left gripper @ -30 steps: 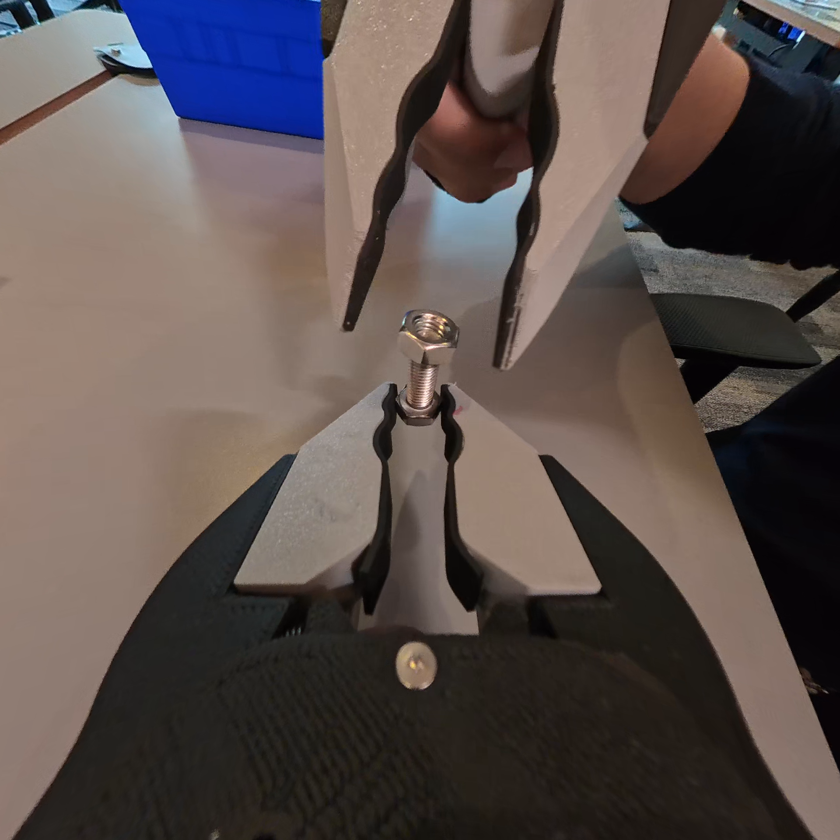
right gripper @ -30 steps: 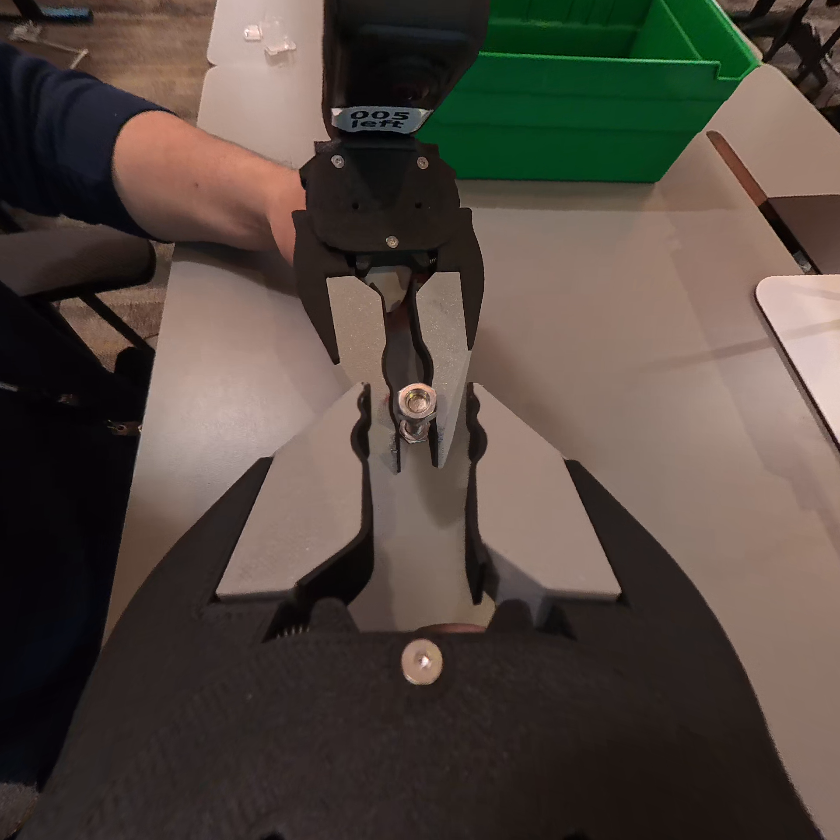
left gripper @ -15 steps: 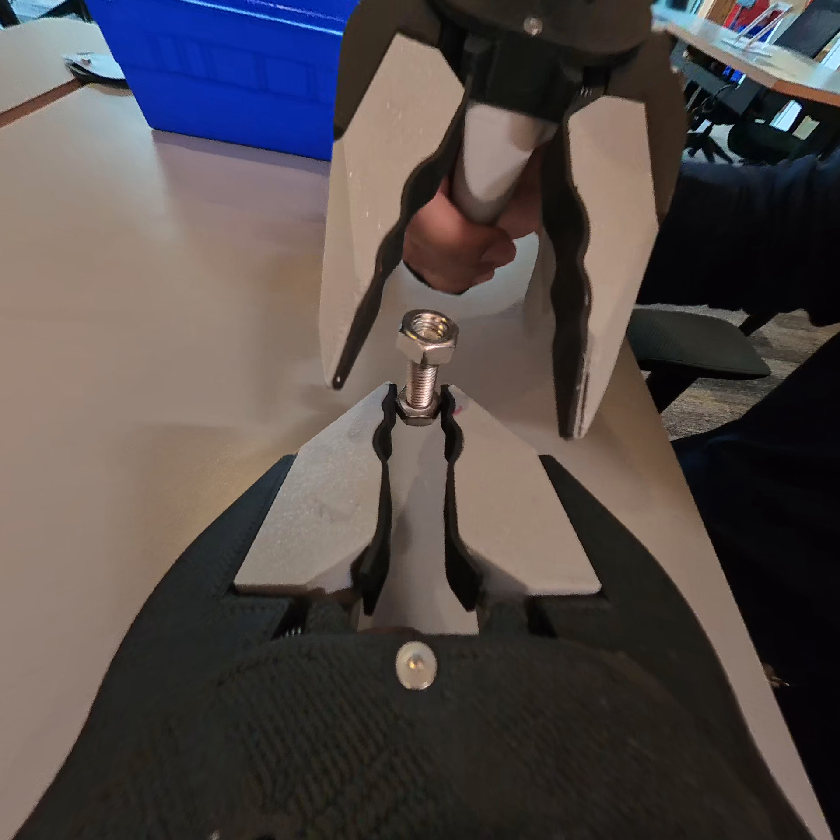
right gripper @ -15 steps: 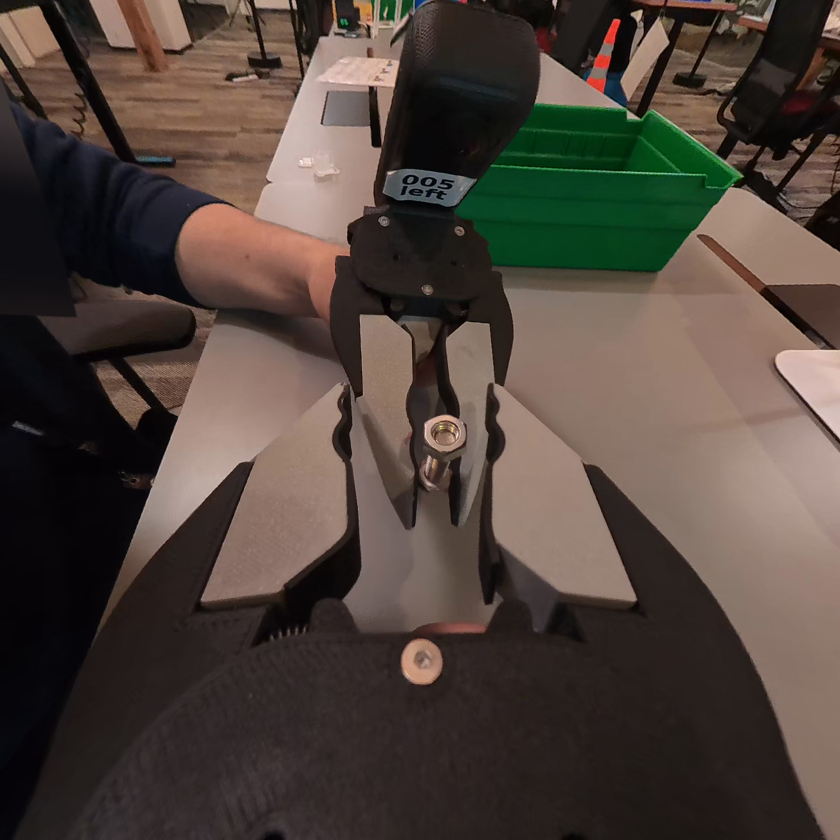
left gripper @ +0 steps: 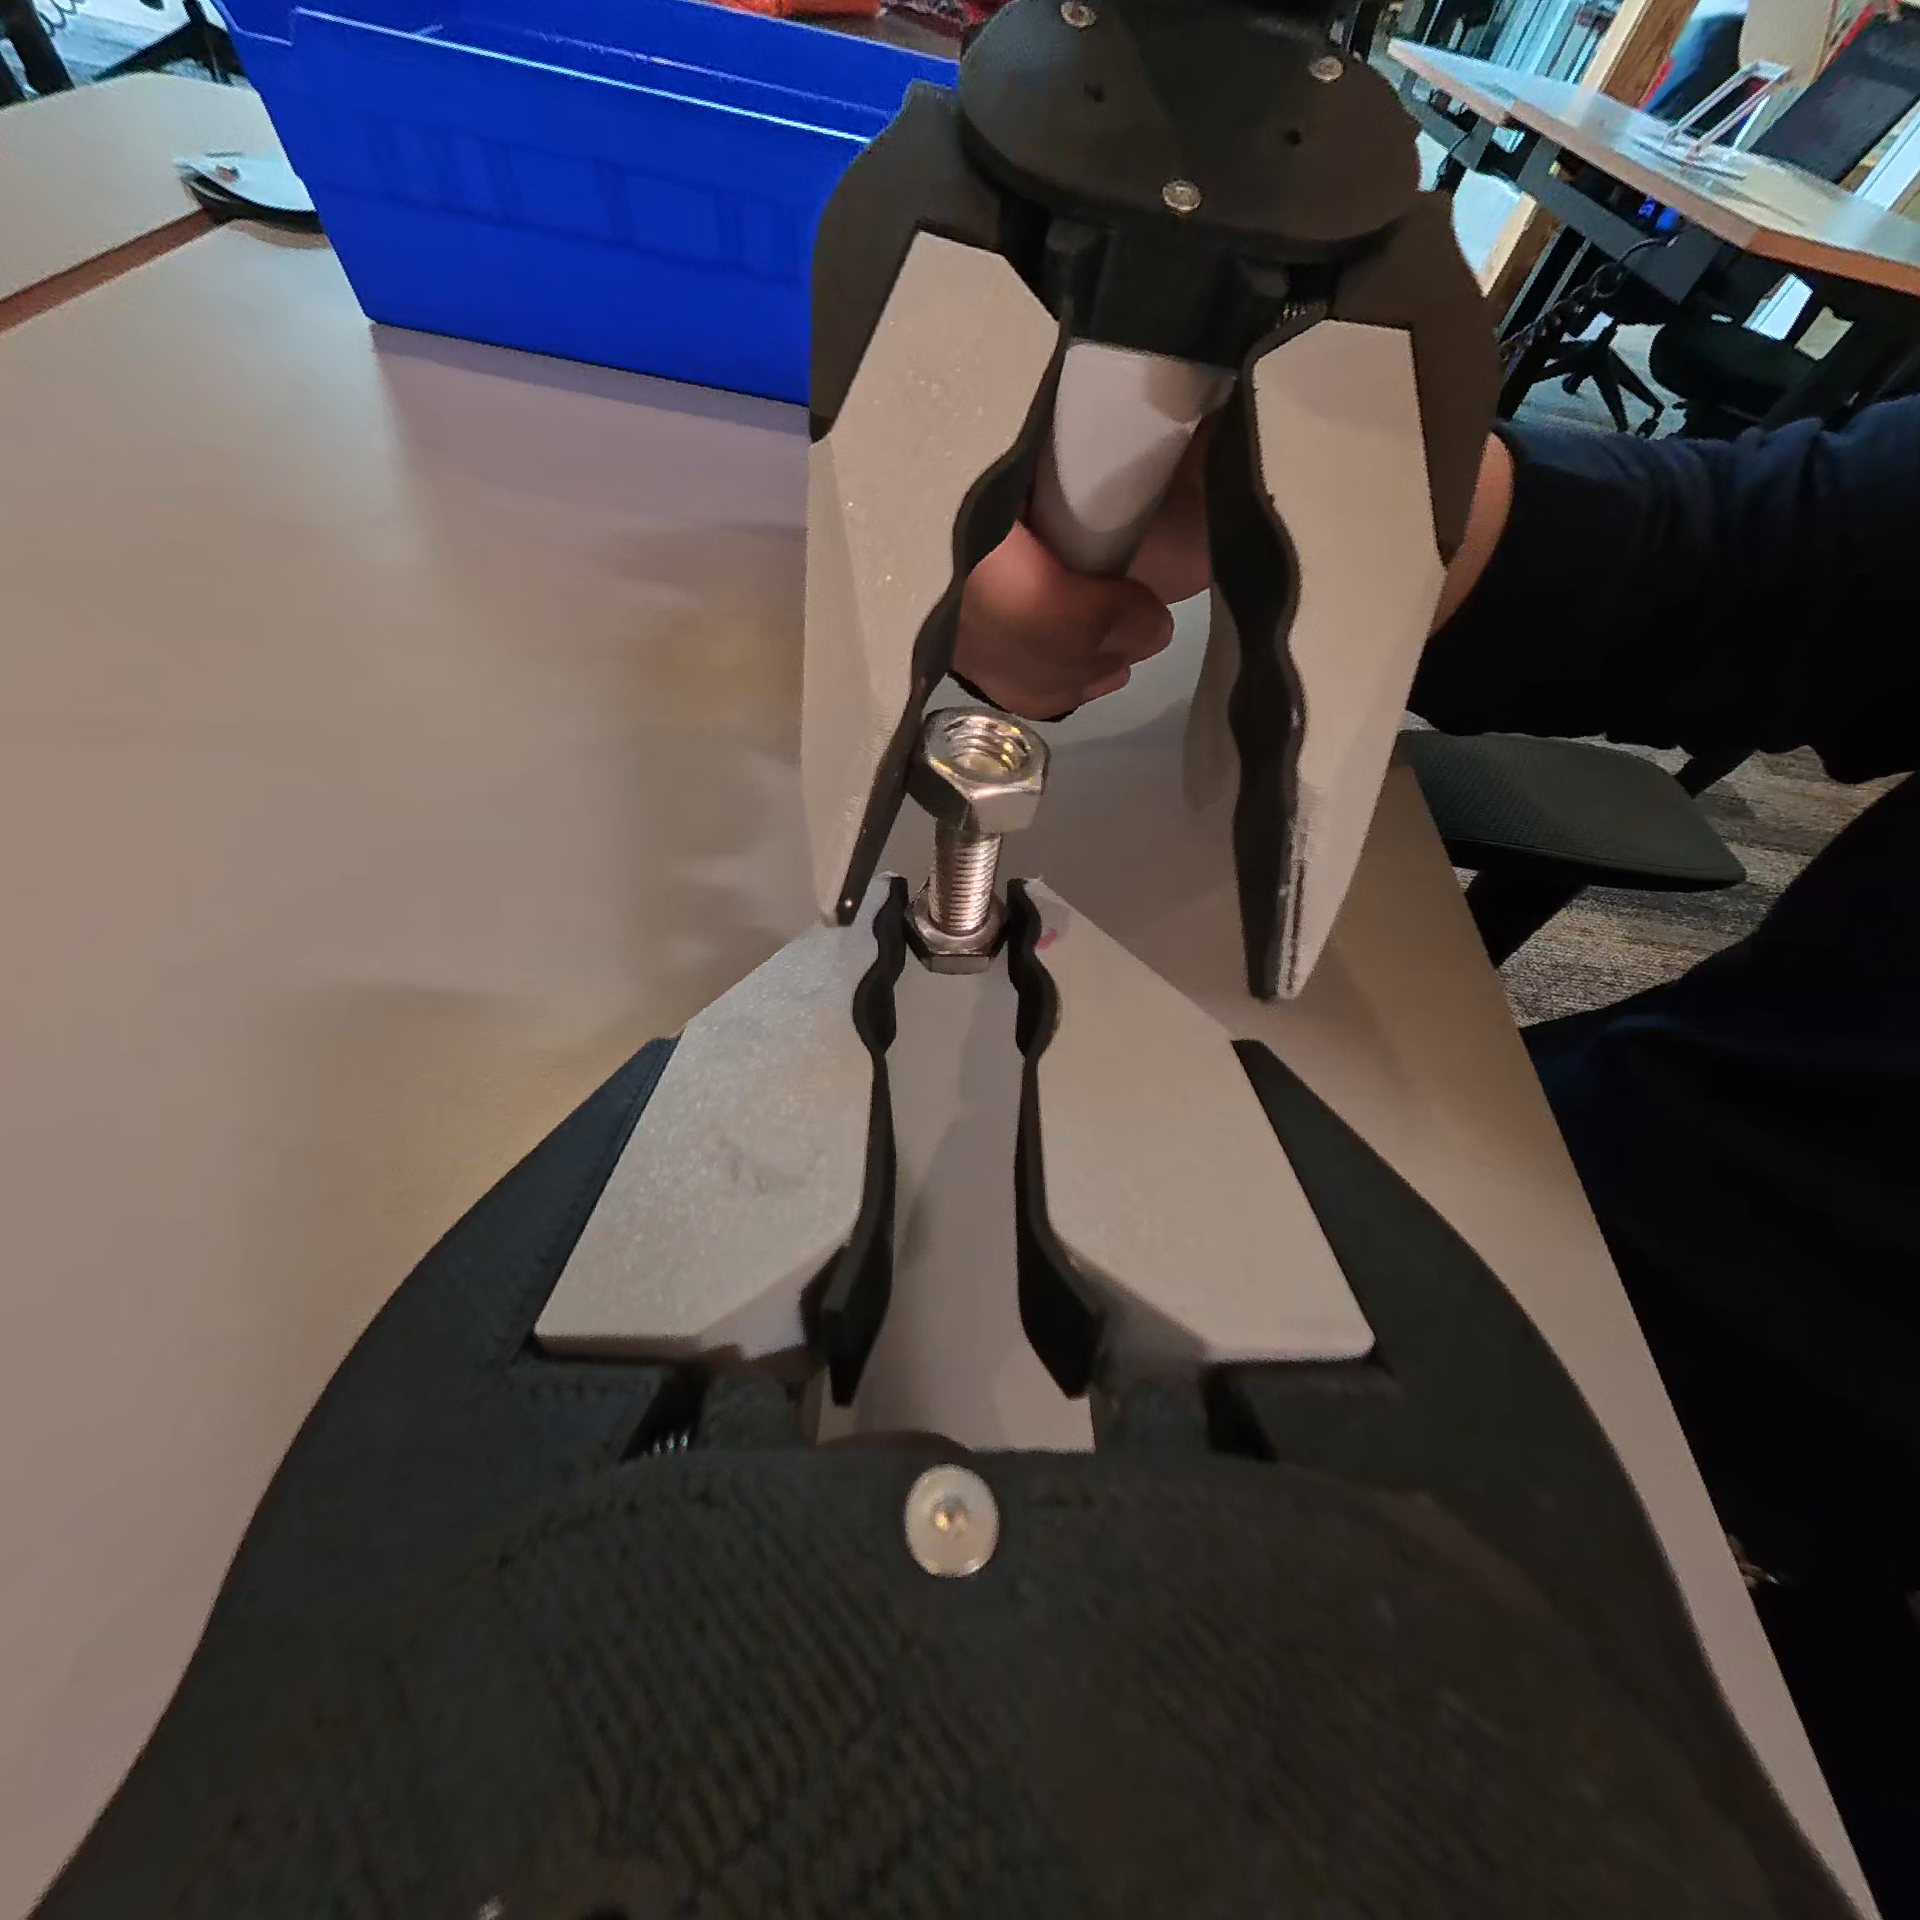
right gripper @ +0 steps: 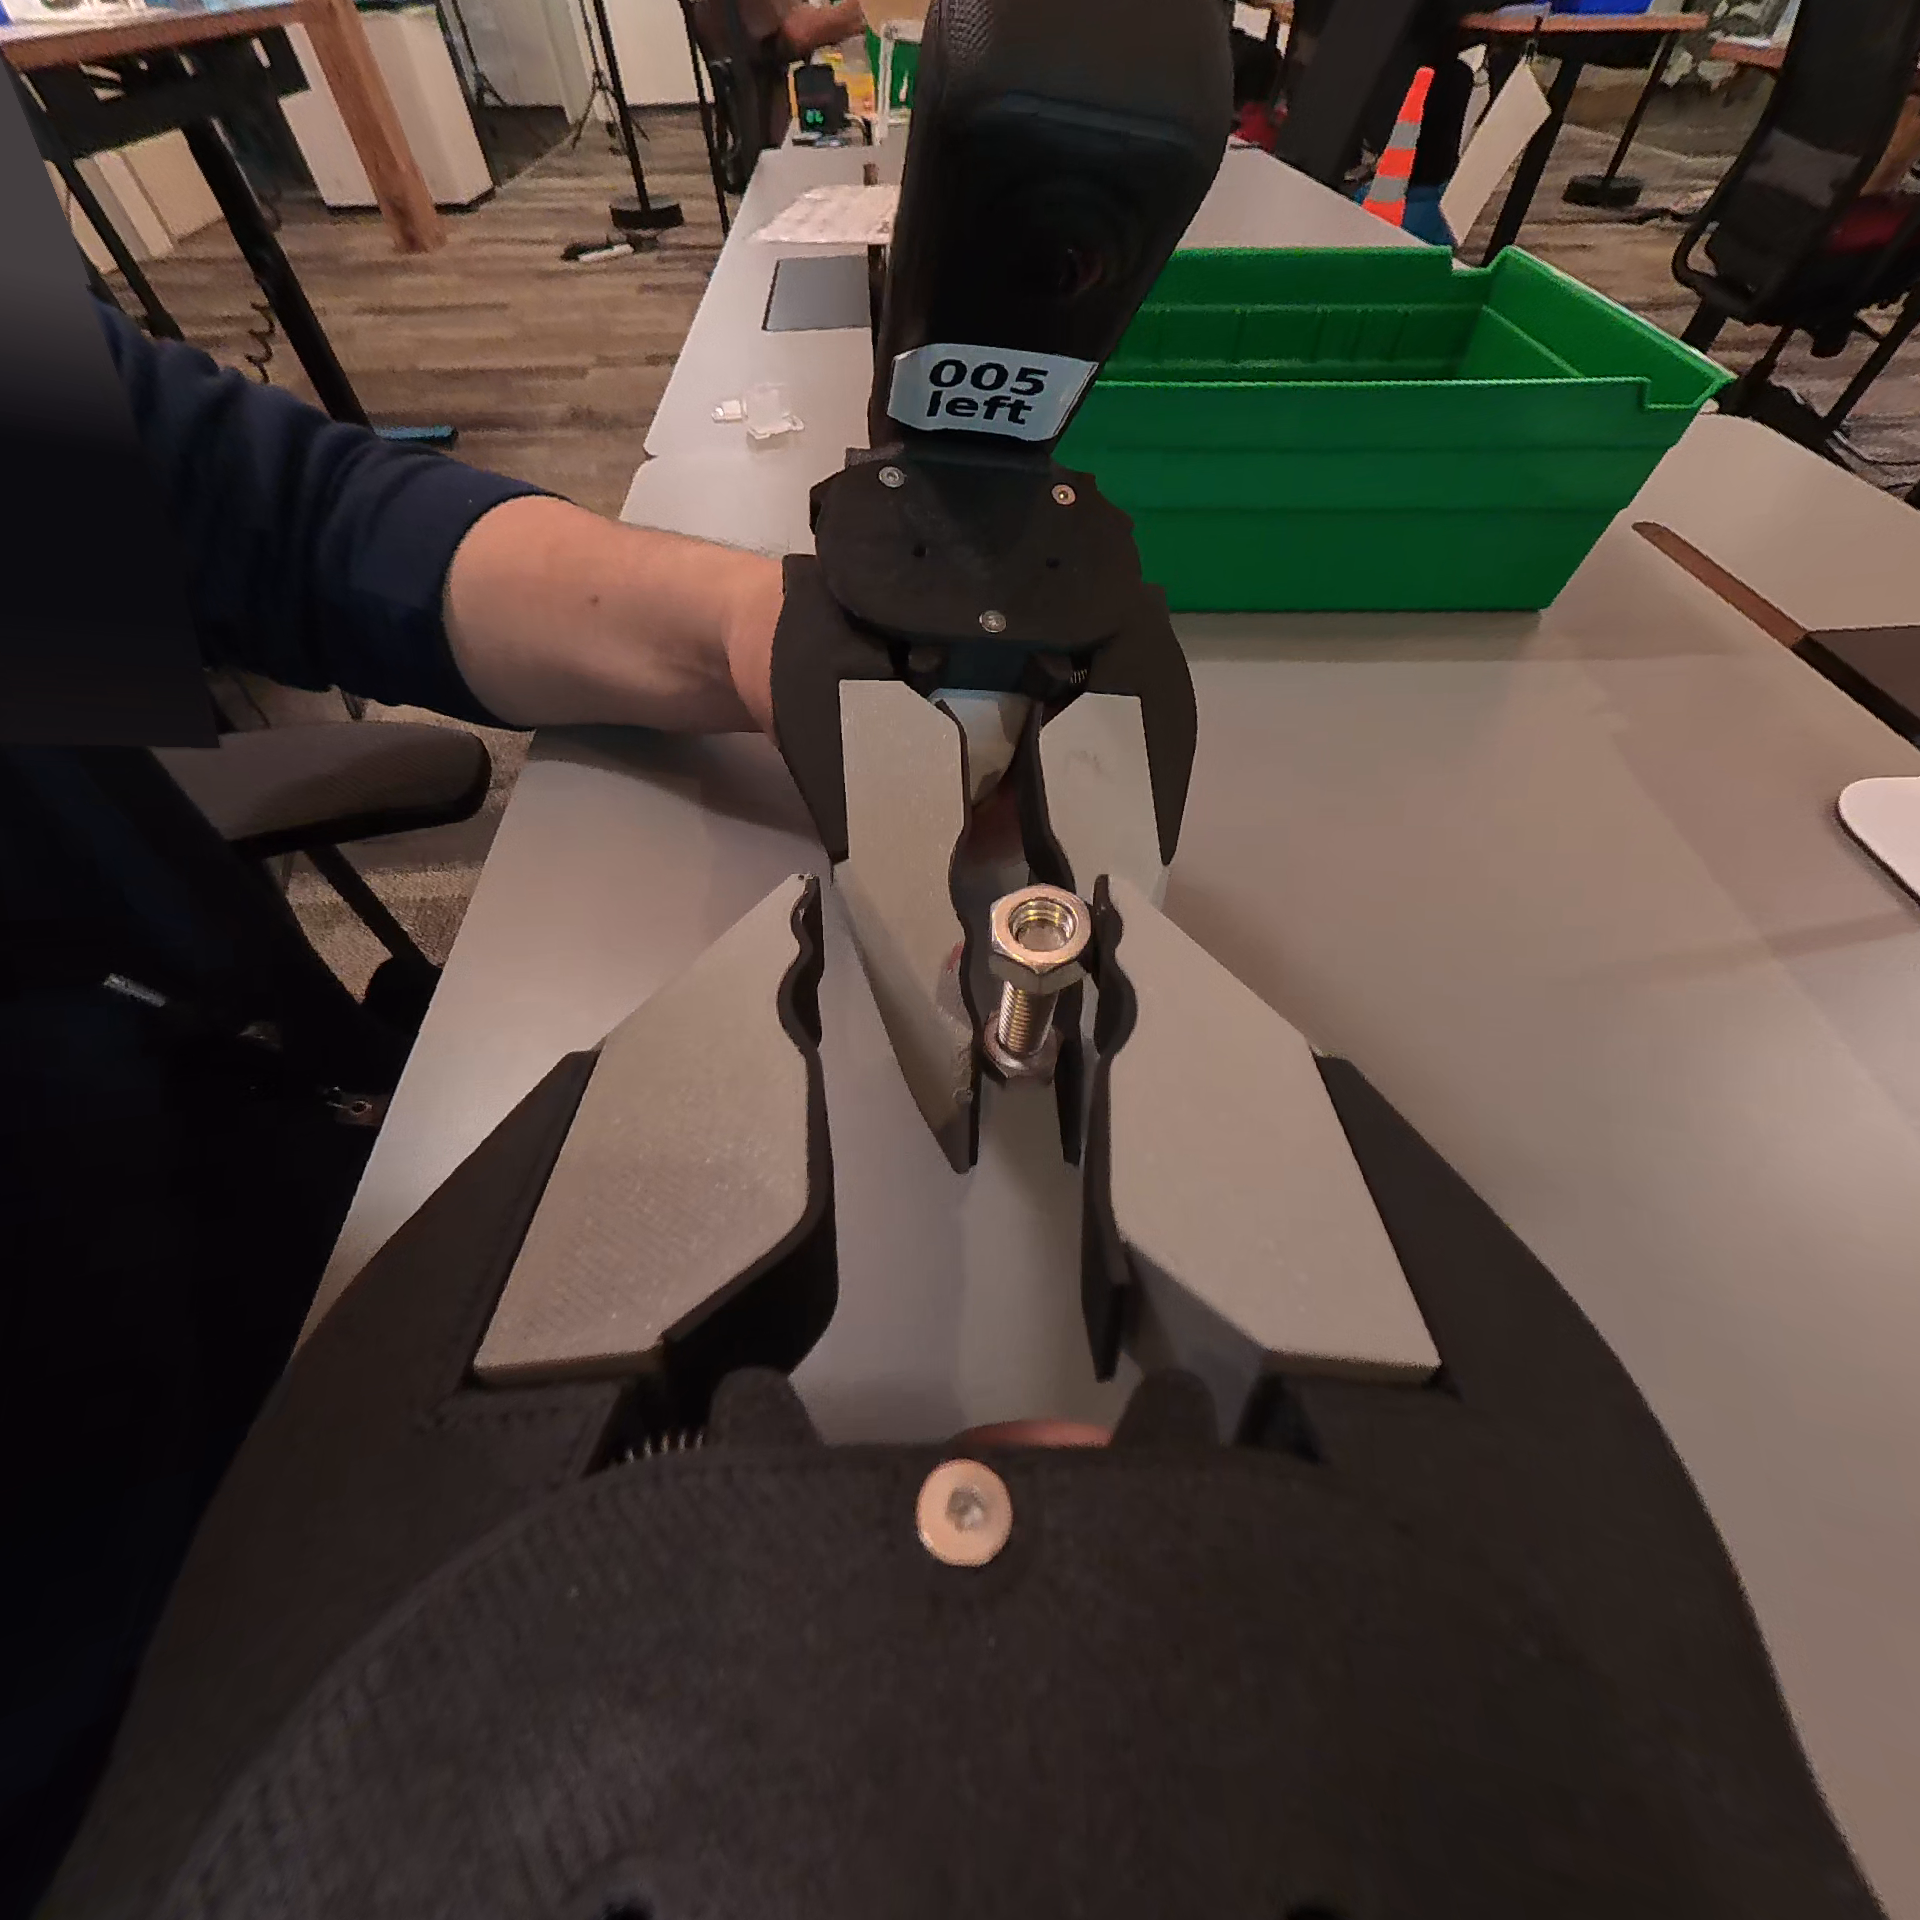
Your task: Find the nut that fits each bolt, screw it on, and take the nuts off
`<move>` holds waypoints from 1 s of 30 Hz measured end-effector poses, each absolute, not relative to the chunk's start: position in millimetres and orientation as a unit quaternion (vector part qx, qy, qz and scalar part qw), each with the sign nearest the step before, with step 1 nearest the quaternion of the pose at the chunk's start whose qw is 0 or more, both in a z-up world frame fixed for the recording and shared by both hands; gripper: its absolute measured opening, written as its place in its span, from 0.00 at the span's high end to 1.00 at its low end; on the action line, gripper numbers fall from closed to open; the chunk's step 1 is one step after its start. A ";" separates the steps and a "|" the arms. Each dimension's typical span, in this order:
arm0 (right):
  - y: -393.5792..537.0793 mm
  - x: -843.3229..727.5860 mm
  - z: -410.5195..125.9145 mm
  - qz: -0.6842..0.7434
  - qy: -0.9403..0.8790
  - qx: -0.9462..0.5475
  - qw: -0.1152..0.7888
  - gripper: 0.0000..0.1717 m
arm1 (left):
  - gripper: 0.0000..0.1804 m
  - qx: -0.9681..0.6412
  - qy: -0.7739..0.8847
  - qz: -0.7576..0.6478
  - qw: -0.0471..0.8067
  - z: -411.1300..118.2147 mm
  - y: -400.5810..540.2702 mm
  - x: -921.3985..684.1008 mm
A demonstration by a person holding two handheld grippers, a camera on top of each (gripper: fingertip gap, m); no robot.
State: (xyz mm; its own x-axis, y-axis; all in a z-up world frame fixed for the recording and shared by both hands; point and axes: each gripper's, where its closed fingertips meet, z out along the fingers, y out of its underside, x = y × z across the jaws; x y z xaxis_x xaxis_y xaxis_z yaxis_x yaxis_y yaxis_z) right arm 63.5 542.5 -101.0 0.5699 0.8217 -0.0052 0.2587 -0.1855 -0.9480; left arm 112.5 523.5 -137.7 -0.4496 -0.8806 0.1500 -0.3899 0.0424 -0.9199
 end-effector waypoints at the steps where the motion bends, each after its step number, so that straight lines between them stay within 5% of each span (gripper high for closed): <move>1: 542.1 64.2 -101.0 0.272 -0.374 -0.720 0.517 0.71 | 0.91 -0.467 0.681 -0.511 0.240 -137.9 523.8 112.6; 15: 540.1 70.6 -89.9 0.274 -0.356 -0.707 0.546 0.71 | 0.90 -0.467 0.679 -0.516 0.234 -137.7 522.2 112.7; 21: 543.1 83.1 -75.3 0.270 -0.337 -0.683 0.590 0.86 | 0.90 -0.460 0.671 -0.535 0.228 -130.9 520.1 110.7; 30: 542.9 83.8 -82.2 0.264 -0.339 -0.697 0.575 0.91 | 0.90 -0.459 0.675 -0.529 0.232 -131.4 518.7 111.3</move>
State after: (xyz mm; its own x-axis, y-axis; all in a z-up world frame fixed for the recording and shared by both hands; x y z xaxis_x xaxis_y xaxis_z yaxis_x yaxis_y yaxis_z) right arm 83.8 542.9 -82.2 0.6314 0.7752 0.0211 0.1686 -0.1107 -0.9795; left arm 111.3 518.7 -131.4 -0.4715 -0.8648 0.1724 -0.3737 0.0189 -0.9273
